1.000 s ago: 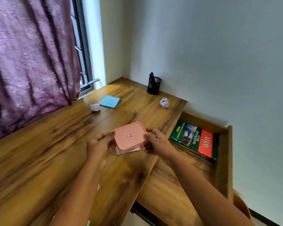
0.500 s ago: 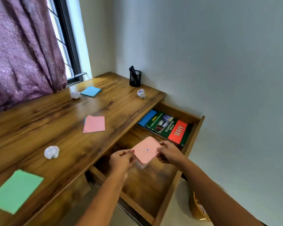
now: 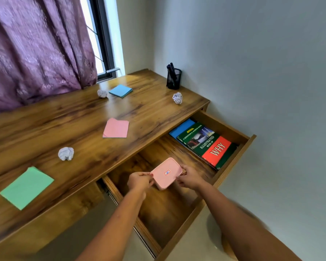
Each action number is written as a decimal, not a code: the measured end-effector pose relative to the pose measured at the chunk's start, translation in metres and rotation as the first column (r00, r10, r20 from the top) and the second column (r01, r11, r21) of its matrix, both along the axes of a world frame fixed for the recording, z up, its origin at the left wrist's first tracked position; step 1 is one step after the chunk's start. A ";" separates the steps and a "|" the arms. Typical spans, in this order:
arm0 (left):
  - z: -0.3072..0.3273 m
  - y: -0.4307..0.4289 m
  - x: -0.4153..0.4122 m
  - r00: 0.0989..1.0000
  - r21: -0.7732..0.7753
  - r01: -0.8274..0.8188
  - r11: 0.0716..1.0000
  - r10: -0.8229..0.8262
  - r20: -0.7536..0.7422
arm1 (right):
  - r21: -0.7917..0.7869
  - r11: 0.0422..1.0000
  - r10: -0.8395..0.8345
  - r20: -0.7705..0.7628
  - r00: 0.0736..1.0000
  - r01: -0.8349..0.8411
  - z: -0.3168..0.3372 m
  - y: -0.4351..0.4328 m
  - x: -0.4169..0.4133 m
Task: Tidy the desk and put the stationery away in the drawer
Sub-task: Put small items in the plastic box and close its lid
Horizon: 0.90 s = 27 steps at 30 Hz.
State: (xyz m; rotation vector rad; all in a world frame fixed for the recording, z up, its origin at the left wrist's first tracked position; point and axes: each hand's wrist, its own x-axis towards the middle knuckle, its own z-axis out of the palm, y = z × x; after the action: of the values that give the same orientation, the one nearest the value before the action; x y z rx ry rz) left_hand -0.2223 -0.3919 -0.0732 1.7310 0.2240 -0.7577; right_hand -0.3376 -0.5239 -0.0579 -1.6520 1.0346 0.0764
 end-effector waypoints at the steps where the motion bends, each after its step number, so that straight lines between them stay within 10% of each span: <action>1: -0.003 -0.002 -0.001 1.000 0.016 -0.004 1.000 0.004 0.000 | 0.001 1.000 0.015 -0.027 1.000 -0.015 -0.004 -0.003 0.001; 17: -0.003 -0.007 -0.010 0.981 0.136 -0.052 0.989 0.025 0.191 | 0.198 0.965 0.178 0.001 0.984 -0.174 -0.006 -0.045 -0.010; 27: 0.026 -0.001 -0.124 0.847 0.182 -0.168 0.969 0.047 0.529 | -0.384 0.770 0.543 -0.027 0.839 -0.511 0.026 -0.090 -0.079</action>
State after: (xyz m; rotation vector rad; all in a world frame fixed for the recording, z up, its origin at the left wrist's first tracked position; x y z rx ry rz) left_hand -0.3465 -0.3929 -0.0467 2.0515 0.0297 -0.1580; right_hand -0.4164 -0.6144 -0.0317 -2.2507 0.5012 0.1864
